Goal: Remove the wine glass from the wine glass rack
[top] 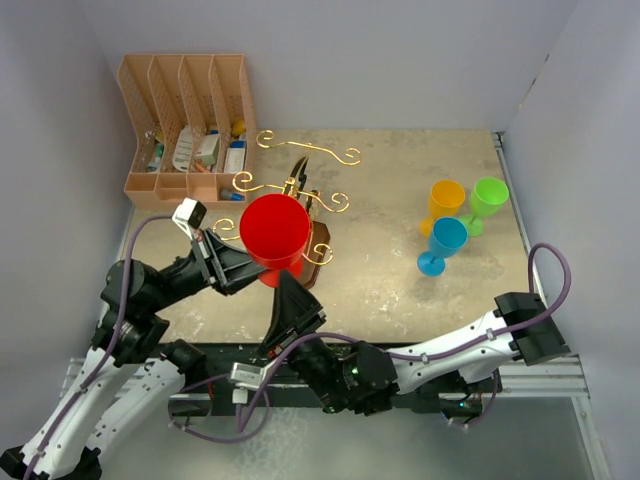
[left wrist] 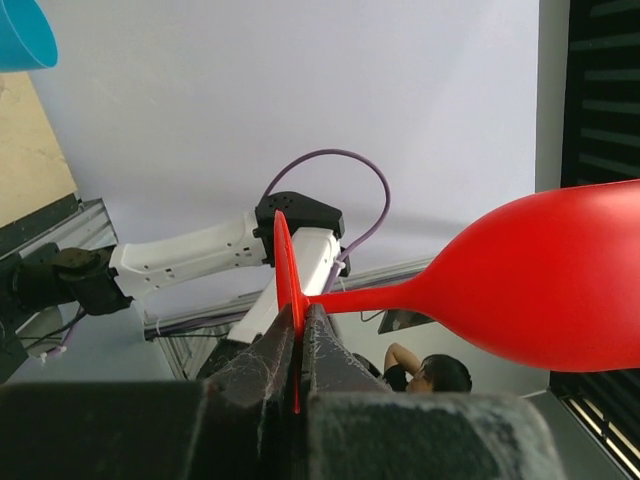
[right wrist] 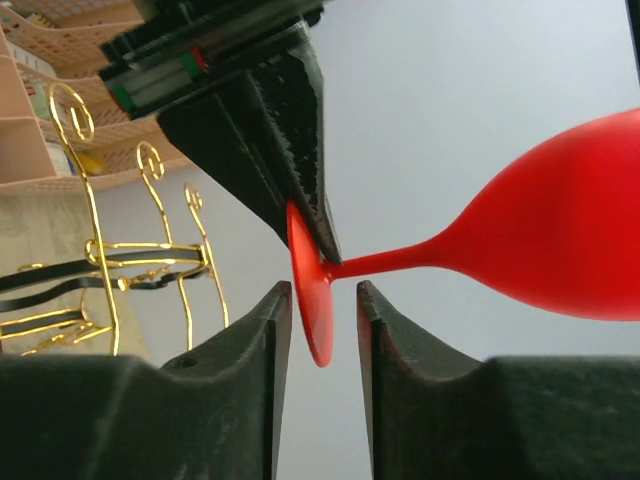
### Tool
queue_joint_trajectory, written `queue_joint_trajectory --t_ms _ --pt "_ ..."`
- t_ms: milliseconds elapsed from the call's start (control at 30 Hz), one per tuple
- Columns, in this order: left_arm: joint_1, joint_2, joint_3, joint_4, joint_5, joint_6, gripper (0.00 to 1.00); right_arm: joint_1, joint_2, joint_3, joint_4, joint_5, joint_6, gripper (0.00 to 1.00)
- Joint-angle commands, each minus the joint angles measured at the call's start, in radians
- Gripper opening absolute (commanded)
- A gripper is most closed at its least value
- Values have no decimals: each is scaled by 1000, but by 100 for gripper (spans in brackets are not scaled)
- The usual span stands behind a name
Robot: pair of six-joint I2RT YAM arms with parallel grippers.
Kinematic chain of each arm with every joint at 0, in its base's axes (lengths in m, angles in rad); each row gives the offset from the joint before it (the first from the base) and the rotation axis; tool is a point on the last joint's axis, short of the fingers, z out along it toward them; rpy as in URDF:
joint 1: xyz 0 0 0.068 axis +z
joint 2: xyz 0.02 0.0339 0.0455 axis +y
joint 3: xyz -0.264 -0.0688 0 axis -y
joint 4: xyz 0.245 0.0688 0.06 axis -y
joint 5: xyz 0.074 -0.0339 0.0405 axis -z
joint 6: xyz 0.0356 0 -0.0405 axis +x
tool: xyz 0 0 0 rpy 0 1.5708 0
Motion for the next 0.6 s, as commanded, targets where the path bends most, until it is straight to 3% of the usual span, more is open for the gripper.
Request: queue_joint_trajectory --t_ms 0,100,367,567 --pt "-3 -15 -24 55 -9 -21 0 12 -24 9 149 71 -15 43" --pt "-3 3 -43 80 -20 -2 0 69 -28 14 174 146 -42 51" --pt "-3 97 -73 162 -46 60 0 294 -33 110 220 409 -36 52" --pt "-3 167 -107 258 -38 127 0 377 -57 328 246 645 49 53"
